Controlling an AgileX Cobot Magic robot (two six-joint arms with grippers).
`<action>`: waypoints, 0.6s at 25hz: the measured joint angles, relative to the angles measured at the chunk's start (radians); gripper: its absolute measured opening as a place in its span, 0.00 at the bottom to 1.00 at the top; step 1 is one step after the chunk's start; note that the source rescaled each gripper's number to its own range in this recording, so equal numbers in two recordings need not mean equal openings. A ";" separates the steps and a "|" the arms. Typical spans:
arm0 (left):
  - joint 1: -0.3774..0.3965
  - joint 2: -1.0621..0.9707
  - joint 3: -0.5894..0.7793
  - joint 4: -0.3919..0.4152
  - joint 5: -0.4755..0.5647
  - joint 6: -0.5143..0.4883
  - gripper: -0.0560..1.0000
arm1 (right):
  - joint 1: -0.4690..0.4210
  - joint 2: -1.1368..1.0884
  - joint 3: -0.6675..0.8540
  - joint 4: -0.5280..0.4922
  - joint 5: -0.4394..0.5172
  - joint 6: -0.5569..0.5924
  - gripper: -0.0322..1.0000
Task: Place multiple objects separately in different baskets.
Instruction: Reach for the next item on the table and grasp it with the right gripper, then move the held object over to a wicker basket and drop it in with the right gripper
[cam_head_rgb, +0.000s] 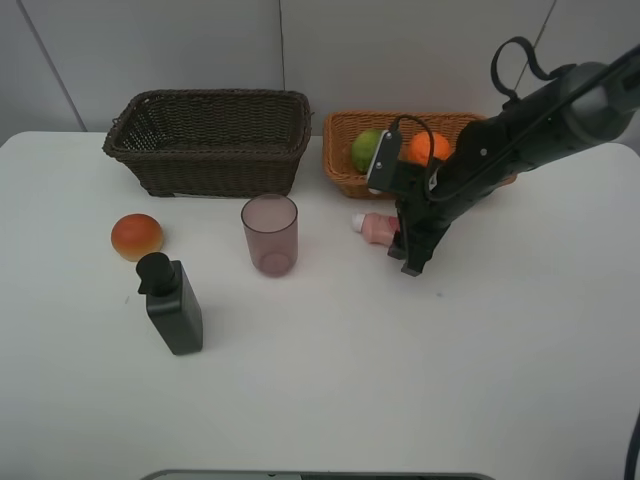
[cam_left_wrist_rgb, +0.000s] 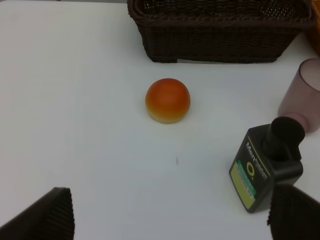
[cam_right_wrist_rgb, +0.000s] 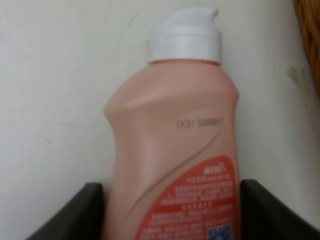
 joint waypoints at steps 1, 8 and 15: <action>0.000 0.000 0.000 0.000 0.000 0.000 1.00 | 0.000 0.000 0.000 -0.001 0.000 0.000 0.04; 0.000 0.000 0.000 0.000 0.000 0.000 1.00 | 0.000 0.000 0.000 -0.001 0.005 0.000 0.04; 0.000 0.000 0.000 0.000 0.000 0.000 1.00 | 0.000 0.000 0.000 -0.001 0.005 0.000 0.04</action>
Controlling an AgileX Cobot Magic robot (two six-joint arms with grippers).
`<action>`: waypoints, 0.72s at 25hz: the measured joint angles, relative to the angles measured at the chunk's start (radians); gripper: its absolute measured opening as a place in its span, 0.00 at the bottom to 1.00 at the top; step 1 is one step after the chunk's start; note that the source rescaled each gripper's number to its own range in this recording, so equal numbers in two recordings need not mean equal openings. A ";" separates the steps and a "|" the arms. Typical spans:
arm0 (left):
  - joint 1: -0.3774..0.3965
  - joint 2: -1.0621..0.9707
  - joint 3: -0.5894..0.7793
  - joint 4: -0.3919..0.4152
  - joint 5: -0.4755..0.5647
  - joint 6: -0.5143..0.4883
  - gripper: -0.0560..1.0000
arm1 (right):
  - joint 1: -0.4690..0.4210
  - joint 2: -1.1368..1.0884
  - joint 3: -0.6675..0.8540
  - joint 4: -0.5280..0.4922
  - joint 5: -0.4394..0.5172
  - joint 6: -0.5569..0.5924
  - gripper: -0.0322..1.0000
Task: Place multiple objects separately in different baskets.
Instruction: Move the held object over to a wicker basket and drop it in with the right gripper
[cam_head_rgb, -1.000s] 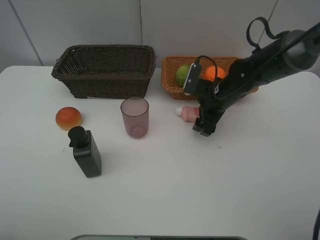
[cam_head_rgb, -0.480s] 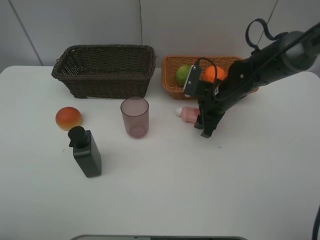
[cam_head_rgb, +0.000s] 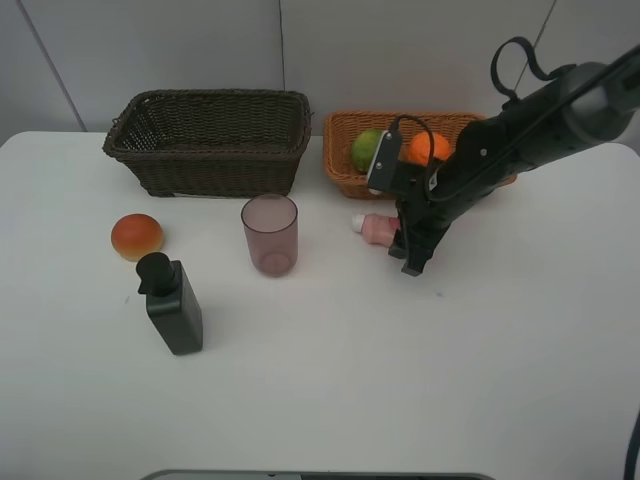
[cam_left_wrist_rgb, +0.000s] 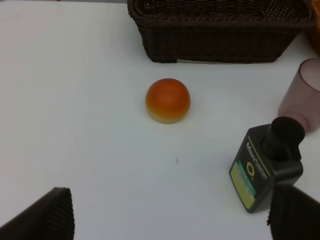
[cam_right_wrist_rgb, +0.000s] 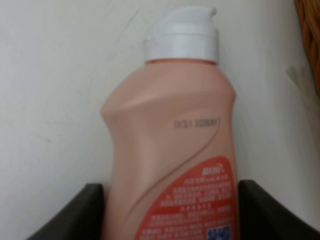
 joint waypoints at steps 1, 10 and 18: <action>0.000 0.000 0.000 0.000 0.000 0.000 1.00 | 0.000 0.000 0.000 0.000 0.000 0.000 0.04; 0.000 0.000 0.000 0.000 0.000 0.000 1.00 | 0.000 -0.044 0.008 -0.001 0.053 0.000 0.04; 0.000 0.000 0.000 0.000 0.000 0.000 1.00 | 0.009 -0.134 0.010 -0.001 0.137 0.000 0.04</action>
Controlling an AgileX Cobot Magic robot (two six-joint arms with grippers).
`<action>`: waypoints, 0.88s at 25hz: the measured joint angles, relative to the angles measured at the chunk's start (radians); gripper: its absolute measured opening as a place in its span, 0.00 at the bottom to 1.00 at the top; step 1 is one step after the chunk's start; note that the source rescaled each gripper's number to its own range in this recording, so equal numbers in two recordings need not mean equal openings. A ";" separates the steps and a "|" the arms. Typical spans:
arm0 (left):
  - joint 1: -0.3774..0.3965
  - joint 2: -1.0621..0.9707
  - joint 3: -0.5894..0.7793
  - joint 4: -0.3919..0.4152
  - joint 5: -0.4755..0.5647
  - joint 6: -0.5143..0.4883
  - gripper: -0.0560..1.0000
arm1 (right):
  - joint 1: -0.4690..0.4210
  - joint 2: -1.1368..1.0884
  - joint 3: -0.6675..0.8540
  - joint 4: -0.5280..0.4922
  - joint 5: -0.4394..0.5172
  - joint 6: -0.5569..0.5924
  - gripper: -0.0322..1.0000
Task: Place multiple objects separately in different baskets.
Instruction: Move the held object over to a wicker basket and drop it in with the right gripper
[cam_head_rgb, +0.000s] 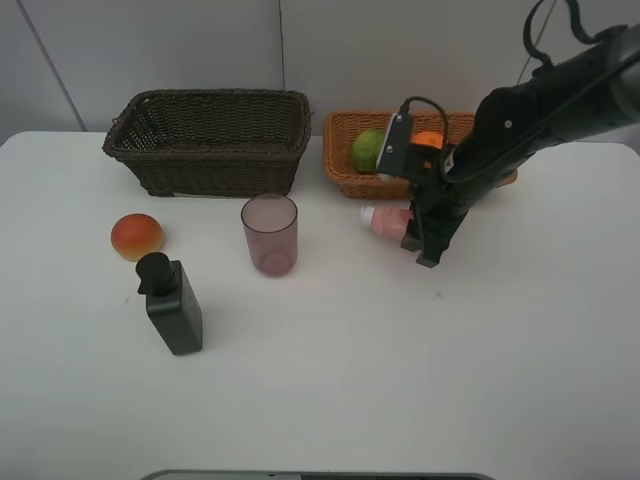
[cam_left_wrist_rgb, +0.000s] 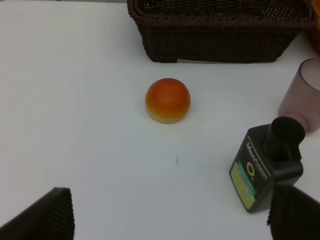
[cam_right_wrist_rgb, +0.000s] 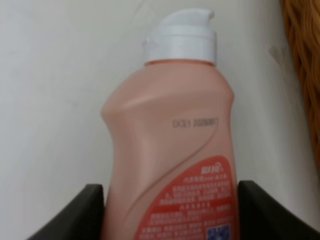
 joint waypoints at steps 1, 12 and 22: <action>0.000 0.000 0.000 0.000 0.000 0.000 1.00 | 0.006 -0.014 0.000 0.000 0.012 0.000 0.04; 0.000 0.000 0.000 0.000 0.000 0.000 1.00 | 0.086 -0.119 -0.059 0.112 0.150 0.014 0.03; 0.000 0.000 0.000 0.000 0.000 0.000 1.00 | 0.184 -0.104 -0.311 0.141 0.176 0.303 0.03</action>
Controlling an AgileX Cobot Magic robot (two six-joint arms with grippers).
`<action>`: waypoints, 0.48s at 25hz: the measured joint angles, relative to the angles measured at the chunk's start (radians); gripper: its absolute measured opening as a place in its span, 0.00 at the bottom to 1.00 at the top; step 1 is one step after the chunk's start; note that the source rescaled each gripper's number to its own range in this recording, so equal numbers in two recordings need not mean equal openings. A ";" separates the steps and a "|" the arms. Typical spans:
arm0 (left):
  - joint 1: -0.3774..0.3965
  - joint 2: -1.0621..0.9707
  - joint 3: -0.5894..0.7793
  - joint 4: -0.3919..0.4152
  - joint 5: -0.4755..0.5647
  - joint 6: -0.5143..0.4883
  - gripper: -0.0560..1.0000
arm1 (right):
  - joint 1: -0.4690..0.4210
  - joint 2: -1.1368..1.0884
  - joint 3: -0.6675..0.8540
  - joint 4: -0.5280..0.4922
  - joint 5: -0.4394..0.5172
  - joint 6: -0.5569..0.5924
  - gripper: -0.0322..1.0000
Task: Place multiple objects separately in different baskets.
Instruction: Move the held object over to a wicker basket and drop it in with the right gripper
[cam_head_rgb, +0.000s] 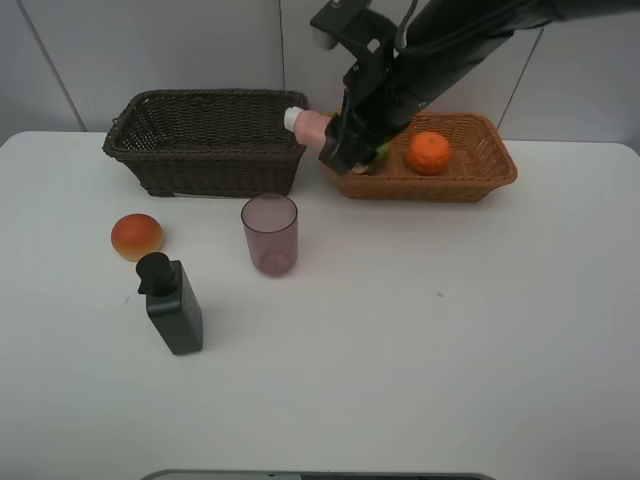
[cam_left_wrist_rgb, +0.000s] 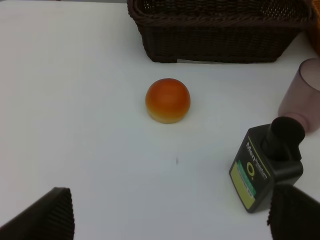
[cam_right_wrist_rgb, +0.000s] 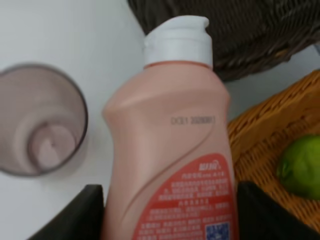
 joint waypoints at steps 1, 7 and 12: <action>0.000 0.000 0.000 0.000 0.000 0.000 1.00 | 0.004 0.012 -0.031 -0.001 -0.003 0.035 0.03; 0.000 0.000 0.000 0.000 0.000 0.000 1.00 | 0.035 0.128 -0.194 0.002 -0.095 0.243 0.03; 0.000 0.000 0.000 0.000 0.000 0.000 1.00 | 0.037 0.211 -0.236 0.004 -0.297 0.383 0.03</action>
